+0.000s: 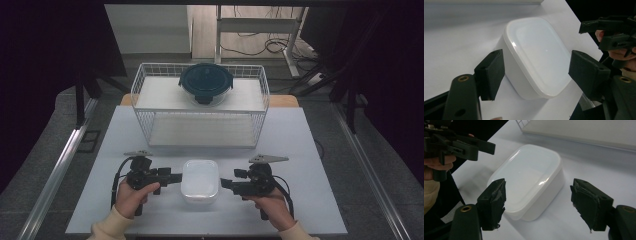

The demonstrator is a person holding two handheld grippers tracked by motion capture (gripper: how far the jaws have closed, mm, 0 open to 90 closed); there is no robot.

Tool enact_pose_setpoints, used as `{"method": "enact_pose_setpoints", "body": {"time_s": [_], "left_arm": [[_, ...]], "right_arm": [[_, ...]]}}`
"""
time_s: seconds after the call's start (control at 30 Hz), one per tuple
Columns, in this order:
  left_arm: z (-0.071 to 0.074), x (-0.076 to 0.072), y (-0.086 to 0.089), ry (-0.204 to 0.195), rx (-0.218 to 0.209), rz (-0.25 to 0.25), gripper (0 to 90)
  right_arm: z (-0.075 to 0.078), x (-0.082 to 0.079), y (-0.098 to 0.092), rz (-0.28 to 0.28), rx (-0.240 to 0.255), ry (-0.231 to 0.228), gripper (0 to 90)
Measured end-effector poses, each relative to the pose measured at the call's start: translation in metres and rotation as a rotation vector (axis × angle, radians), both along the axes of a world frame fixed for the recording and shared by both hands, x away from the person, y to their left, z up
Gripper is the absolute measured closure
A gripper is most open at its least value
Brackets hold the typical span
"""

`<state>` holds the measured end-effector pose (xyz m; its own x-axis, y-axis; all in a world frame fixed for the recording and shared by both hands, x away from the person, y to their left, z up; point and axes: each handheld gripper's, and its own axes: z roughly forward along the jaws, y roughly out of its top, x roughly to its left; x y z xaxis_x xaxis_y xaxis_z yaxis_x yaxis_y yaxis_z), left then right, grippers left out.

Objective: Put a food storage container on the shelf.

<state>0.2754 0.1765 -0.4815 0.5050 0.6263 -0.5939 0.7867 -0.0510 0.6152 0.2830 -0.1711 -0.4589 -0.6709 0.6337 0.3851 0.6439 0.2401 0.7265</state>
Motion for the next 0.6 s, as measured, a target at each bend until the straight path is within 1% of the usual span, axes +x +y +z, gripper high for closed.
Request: {"method": "enact_pose_setpoints", "body": {"time_s": [0.03, 0.07, 0.1, 0.13, 0.2, 0.27, 0.3, 0.33, 0.37, 0.4, 0.43, 0.5, 0.53, 0.6], "left_arm": [[0.000, 0.000, 0.000, 0.000, 0.000, 0.000, 29.1], [-0.002, 0.003, -0.001, 0.023, -0.031, -0.005, 29.2], [-0.002, 0.003, -0.001, 0.023, -0.031, -0.005, 29.4], [-0.002, 0.006, -0.001, 0.031, -0.049, 0.003, 29.7], [-0.003, 0.009, -0.002, 0.035, -0.052, 0.003, 30.1], [-0.007, 0.014, -0.004, 0.059, -0.056, 0.008, 30.2], [-0.007, 0.014, -0.004, 0.059, -0.056, 0.008, 30.4], [-0.011, 0.017, -0.005, 0.068, -0.053, 0.005, 30.5], [-0.011, 0.017, -0.005, 0.068, -0.053, 0.005, 30.8], [-0.013, 0.018, -0.005, 0.073, -0.054, 0.003, 31.0], [-0.014, 0.018, -0.004, 0.077, -0.059, 0.005, 31.2], [-0.014, 0.019, -0.003, 0.080, -0.060, 0.002, 32.0], [-0.015, 0.020, -0.001, 0.079, -0.064, 0.012, 32.5], [-0.015, 0.020, 0.000, 0.081, -0.069, 0.012, 33.6]], "right_arm": [[0.000, 0.000, 0.000, 0.000, 0.000, 0.000, 28.6], [-0.001, 0.001, 0.004, 0.002, -0.002, 0.010, 29.7], [-0.002, 0.002, 0.005, 0.003, -0.003, 0.016, 30.0], [-0.003, 0.003, 0.006, -0.001, -0.001, 0.021, 30.6], [-0.004, 0.007, 0.008, -0.009, 0.008, 0.038, 31.6], [-0.006, 0.012, 0.010, -0.022, 0.011, 0.052, 32.6], [-0.006, 0.012, 0.010, -0.022, 0.011, 0.052, 32.6], [-0.009, 0.018, 0.011, -0.039, 0.021, 0.078, 34.7], [-0.009, 0.018, 0.011, -0.039, 0.021, 0.078, 34.7], [-0.013, 0.024, 0.014, -0.047, 0.027, 0.104, 35.7], [-0.016, 0.026, 0.015, -0.048, 0.023, 0.112, 36.0], [-0.018, 0.028, 0.017, -0.047, 0.022, 0.120, 36.4], [-0.023, 0.030, 0.020, -0.045, 0.017, 0.135, 37.1], [-0.026, 0.031, 0.022, -0.043, 0.019, 0.143, 37.7]]}}
